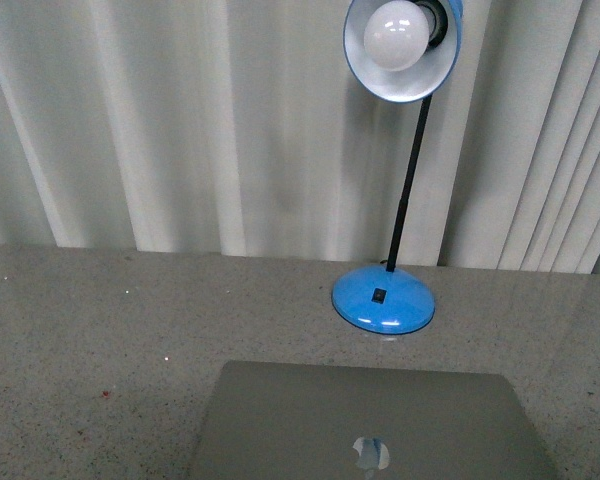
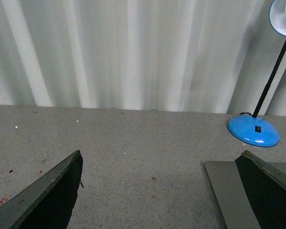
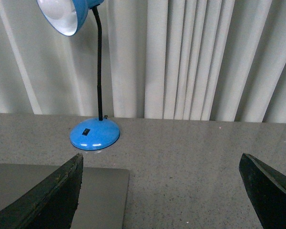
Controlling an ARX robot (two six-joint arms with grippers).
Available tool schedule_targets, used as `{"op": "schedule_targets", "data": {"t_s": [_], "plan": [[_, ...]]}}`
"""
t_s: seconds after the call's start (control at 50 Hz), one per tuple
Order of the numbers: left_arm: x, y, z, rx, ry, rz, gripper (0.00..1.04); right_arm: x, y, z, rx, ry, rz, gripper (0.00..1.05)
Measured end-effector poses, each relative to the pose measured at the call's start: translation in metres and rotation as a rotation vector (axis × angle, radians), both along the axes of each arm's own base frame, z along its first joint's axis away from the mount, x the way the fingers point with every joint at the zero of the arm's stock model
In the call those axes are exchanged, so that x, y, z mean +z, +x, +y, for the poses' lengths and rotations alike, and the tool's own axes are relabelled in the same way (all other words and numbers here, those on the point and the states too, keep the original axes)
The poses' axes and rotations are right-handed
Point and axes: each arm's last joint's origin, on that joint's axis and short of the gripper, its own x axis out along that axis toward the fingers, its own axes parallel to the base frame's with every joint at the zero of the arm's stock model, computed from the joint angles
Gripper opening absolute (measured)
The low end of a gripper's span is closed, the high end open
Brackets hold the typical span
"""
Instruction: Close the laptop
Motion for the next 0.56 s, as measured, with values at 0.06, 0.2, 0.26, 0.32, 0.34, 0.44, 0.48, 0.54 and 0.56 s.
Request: {"op": "schedule_targets", "data": {"t_s": [0.06,0.2,0.26,0.32,0.34,0.44,0.48,0.54,0.56], "plan": [[0.0,0.0,0.0,0.0,0.0,0.0,0.98,0.0,0.0,0.0,0.0,0.0,0.0,0.97],[0.0,0.0,0.0,0.0,0.0,0.0,0.98,0.0,0.0,0.0,0.0,0.0,0.0,0.97],[0.0,0.0,0.0,0.0,0.0,0.0,0.98,0.0,0.0,0.0,0.0,0.0,0.0,0.97],[0.0,0.0,0.0,0.0,0.0,0.0,0.98,0.0,0.0,0.0,0.0,0.0,0.0,0.97],[0.0,0.0,0.0,0.0,0.0,0.0,0.98,0.0,0.0,0.0,0.0,0.0,0.0,0.97],[0.0,0.0,0.0,0.0,0.0,0.0,0.98,0.0,0.0,0.0,0.0,0.0,0.0,0.97],[0.0,0.0,0.0,0.0,0.0,0.0,0.98,0.0,0.0,0.0,0.0,0.0,0.0,0.97],[0.0,0.0,0.0,0.0,0.0,0.0,0.98,0.0,0.0,0.0,0.0,0.0,0.0,0.97],[0.0,0.0,0.0,0.0,0.0,0.0,0.98,0.0,0.0,0.0,0.0,0.0,0.0,0.97]]}}
